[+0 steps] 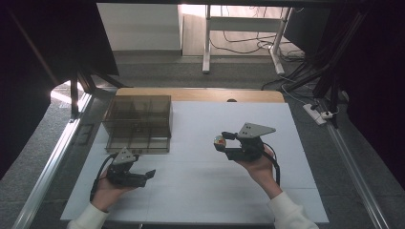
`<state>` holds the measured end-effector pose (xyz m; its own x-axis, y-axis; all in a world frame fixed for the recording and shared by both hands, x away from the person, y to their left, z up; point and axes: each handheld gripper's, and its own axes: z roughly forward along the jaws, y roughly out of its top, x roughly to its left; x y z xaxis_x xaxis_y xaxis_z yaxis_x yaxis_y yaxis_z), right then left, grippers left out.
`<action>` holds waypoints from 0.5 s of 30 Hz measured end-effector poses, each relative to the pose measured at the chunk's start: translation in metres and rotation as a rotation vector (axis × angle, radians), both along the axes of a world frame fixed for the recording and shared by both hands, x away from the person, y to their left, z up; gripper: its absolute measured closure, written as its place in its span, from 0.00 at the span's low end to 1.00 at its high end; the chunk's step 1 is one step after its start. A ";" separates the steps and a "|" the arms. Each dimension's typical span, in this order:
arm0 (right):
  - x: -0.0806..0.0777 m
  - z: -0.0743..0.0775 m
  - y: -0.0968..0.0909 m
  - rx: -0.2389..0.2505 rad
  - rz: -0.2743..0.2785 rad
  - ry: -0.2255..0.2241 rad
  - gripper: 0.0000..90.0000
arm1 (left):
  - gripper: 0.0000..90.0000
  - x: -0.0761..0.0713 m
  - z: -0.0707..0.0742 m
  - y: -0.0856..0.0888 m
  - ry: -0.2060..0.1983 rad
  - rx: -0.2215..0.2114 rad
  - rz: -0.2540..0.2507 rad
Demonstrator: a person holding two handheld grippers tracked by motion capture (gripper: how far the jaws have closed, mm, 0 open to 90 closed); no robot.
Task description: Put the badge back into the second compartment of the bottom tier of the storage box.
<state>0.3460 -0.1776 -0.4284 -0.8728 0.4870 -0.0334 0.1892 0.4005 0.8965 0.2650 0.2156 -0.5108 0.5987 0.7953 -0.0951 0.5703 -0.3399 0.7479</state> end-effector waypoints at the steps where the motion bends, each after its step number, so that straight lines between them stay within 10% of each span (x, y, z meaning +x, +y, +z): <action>1: 0.000 0.000 0.001 0.002 0.001 0.000 0.52 | 0.13 0.000 0.000 0.000 0.000 0.001 -0.001; 15: 0.001 0.002 0.016 0.010 0.028 -0.004 0.52 | 0.13 0.000 0.000 0.000 0.000 -0.002 -0.001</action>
<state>0.3471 -0.1614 -0.4259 -0.8858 0.4630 -0.0320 0.1748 0.3966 0.9012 0.2647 0.2151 -0.5108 0.5996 0.7945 -0.0964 0.5700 -0.3394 0.7483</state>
